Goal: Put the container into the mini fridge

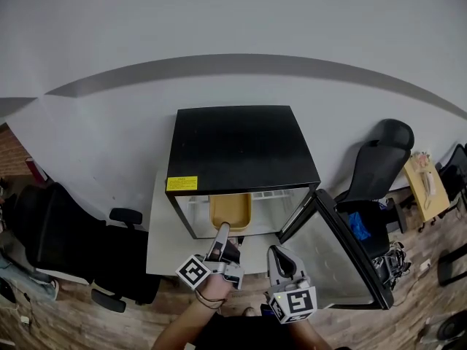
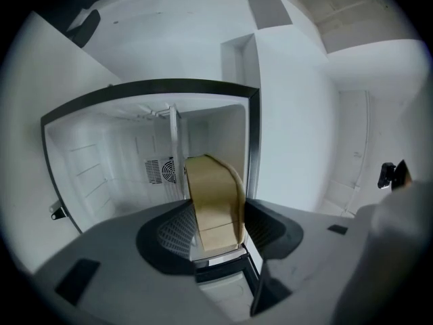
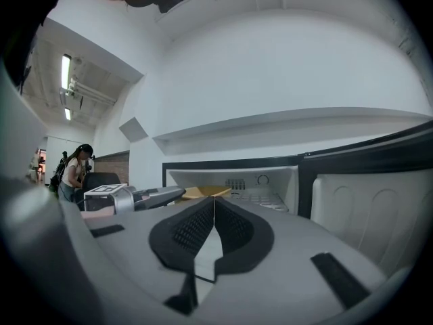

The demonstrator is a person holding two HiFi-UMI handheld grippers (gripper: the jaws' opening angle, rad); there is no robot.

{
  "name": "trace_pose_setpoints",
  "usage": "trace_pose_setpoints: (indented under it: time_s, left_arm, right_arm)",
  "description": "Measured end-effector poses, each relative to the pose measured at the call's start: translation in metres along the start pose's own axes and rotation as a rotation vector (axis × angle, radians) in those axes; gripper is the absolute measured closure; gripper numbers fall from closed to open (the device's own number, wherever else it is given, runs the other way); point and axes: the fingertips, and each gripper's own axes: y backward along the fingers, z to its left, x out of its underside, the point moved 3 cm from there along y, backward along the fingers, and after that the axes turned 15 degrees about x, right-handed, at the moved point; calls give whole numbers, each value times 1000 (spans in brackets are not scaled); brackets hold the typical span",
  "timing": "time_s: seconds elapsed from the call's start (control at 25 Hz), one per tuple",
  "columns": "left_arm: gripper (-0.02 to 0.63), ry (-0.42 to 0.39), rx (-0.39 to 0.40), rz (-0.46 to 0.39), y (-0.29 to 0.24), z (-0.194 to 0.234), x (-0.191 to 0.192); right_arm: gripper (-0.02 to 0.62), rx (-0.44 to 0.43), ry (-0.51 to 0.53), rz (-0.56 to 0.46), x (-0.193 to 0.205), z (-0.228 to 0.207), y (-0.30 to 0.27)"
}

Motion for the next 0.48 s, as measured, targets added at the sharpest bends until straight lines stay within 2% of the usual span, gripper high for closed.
trace_pose_setpoints:
  time_s: [0.12, 0.28, 0.48]
  left_arm:
    - [380, 24, -13, -2, -8, 10, 1]
    - [380, -9, -18, 21, -19, 22, 0]
    - [380, 43, -25, 14, -31, 33, 2]
  right_arm:
    - [578, -7, 3, 6, 2, -1, -7]
    - [578, -19, 15, 16, 7, -4, -21]
    - [578, -27, 19, 18, 7, -4, -39]
